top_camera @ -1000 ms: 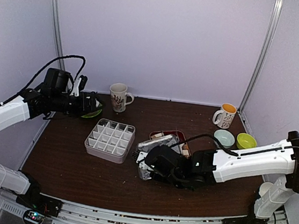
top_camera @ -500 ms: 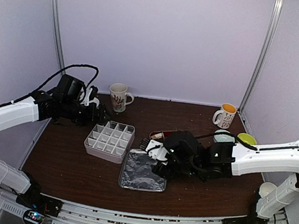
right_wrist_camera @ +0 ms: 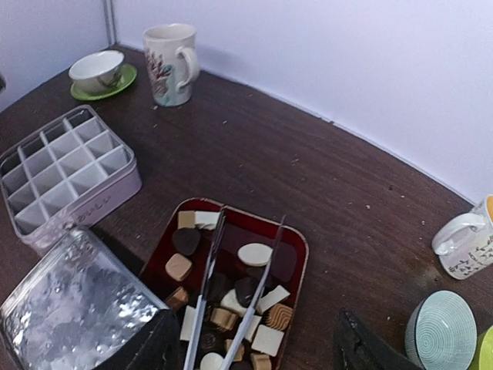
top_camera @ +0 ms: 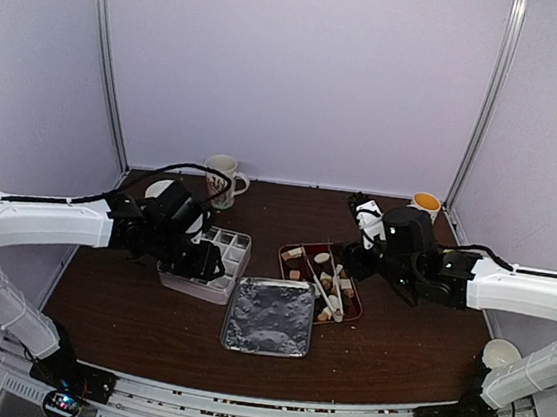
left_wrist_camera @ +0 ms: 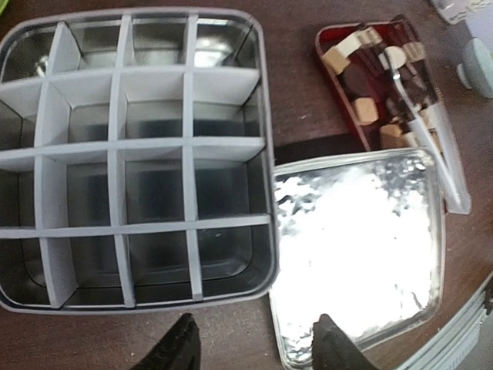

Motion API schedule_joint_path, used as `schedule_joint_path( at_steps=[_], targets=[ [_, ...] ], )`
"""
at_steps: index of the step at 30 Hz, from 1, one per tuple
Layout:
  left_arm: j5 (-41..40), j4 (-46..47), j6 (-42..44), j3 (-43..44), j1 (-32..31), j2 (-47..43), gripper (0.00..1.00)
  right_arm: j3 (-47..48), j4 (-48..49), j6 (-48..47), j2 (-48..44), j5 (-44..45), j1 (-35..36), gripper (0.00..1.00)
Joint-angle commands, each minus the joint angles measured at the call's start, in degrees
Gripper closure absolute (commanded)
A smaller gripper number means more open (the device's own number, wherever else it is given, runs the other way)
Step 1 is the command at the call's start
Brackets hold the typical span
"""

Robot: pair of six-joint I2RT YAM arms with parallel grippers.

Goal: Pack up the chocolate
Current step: Put down the box lid on the plate, then pick up the box lid from the plate.

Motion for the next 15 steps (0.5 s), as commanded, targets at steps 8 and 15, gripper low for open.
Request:
schedule_joint_path(
  at_steps=[8,15],
  targets=[
    [1.57,0.35,-4.69,1.75,-4.40,11.20,0.57,-12.83,22.16,2.50,-6.16,10.45,-2.59,0.32],
    [-1.03,-2.24,-6.80,3.45,-7.85,11.65,0.59,-17.15,28.14,2.46,-6.51,10.72,-2.64,0.32]
  ],
)
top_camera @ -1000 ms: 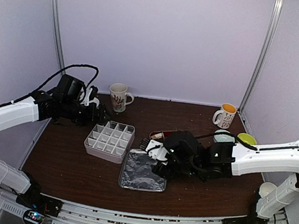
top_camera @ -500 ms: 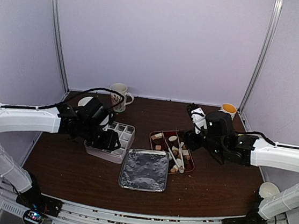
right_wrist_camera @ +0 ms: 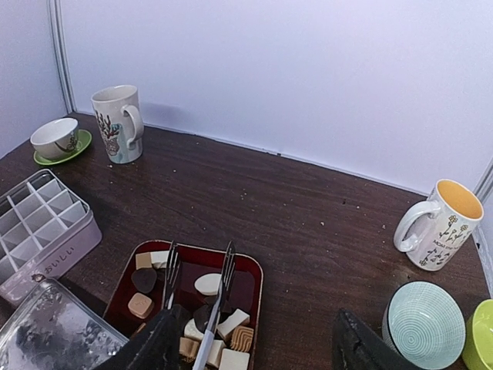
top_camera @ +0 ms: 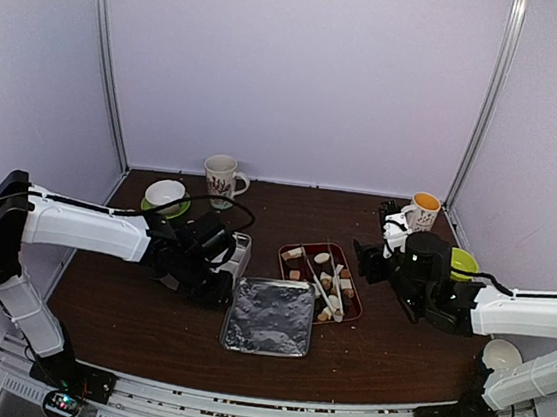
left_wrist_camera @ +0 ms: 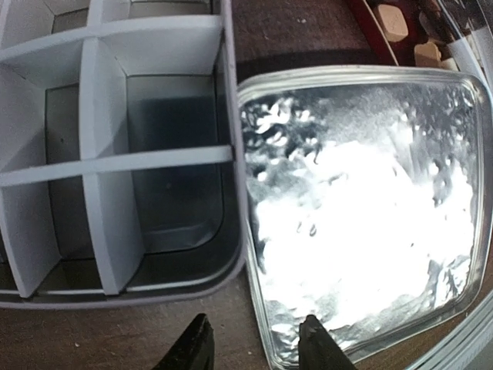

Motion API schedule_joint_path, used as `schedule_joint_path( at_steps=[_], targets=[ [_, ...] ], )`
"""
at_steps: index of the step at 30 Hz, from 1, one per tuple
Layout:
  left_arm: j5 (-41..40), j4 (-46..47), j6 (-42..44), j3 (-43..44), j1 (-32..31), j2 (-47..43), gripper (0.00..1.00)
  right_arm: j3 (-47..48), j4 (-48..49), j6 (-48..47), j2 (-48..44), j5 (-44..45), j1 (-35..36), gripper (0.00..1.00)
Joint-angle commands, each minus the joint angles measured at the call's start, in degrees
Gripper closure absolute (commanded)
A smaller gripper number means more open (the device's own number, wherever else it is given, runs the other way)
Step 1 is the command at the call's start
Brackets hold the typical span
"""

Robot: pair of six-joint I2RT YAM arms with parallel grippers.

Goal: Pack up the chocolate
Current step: Pick up the box lid from the plate.

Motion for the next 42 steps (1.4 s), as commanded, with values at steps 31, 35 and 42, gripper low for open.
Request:
schedule_joint_path(
  at_steps=[31,35,42],
  targets=[
    [0.40,-4.15,-2.37,6.32,-3.73,7.87,1.00,-5.57,10.87,1.49,-1.42,1.86,-0.41,0.34],
    [-3.28,-7.22,-1.78,8.24,-4.22,5.81,1.00,-5.06,10.57,1.27,-0.70,1.93,-0.48,0.34],
    [-7.46,-8.84,-0.88,9.39,-4.22,-1.63,1.00,-5.34,11.09,1.07,-1.01,2.56,-0.48,0.34]
  ],
)
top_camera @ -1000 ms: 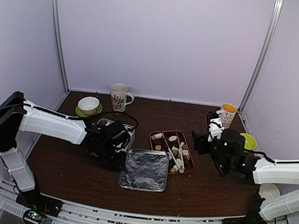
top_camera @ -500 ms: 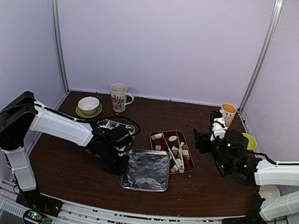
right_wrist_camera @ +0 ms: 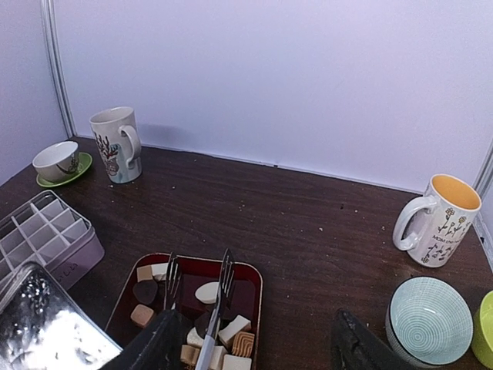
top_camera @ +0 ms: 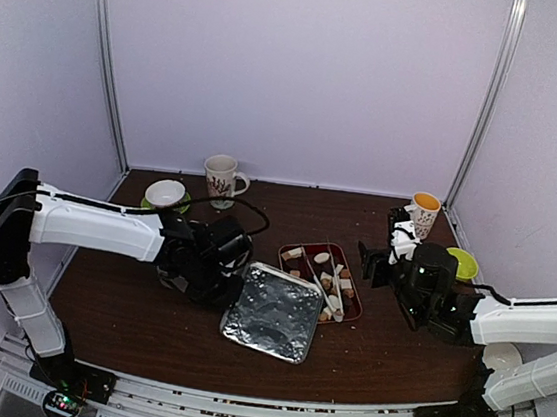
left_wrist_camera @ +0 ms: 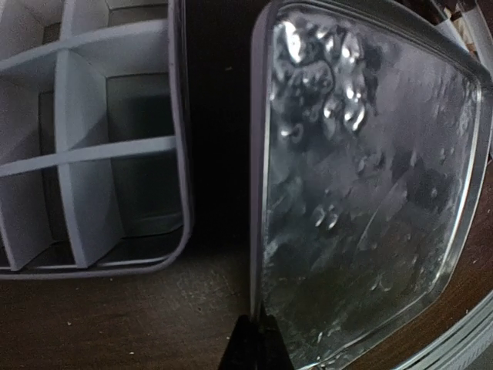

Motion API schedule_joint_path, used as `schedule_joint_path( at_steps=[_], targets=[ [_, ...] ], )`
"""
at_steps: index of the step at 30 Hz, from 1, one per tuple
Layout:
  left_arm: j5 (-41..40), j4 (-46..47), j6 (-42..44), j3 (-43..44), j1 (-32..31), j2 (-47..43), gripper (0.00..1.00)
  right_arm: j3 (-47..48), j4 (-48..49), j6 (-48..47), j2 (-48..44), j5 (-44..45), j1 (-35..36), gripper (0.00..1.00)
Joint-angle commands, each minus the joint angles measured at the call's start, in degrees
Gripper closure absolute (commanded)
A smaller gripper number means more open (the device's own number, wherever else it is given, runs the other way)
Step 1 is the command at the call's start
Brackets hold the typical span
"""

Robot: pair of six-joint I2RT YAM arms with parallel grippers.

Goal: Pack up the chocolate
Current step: Pick up the box lid from the plate, then place the plate at the center of the board.

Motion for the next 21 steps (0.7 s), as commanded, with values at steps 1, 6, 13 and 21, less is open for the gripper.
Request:
schedule_joint_path(
  at_steps=[1,6,13,21],
  targets=[
    [-5.61,-2.72,1.96,3.22,0.03,-5.93,1.00,0.43,1.68,-0.29,-0.11,1.92,-0.35,0.34],
    [-11.67,-8.55,5.21,5.99,1.77,-10.91,1.00,0.27,2.03,-0.20,-0.25,2.48,-0.35,0.34],
    [-12.57,-15.19,11.61,8.86,8.64,-19.66,1.00,0.07,2.39,-0.48,-0.46,2.94,-0.32,0.34],
    [-18.86,-25.85,20.83,9.32,26.79,-27.32,1.00,0.15,2.39,-1.07,-0.46,3.07,-0.31,0.34]
  ],
)
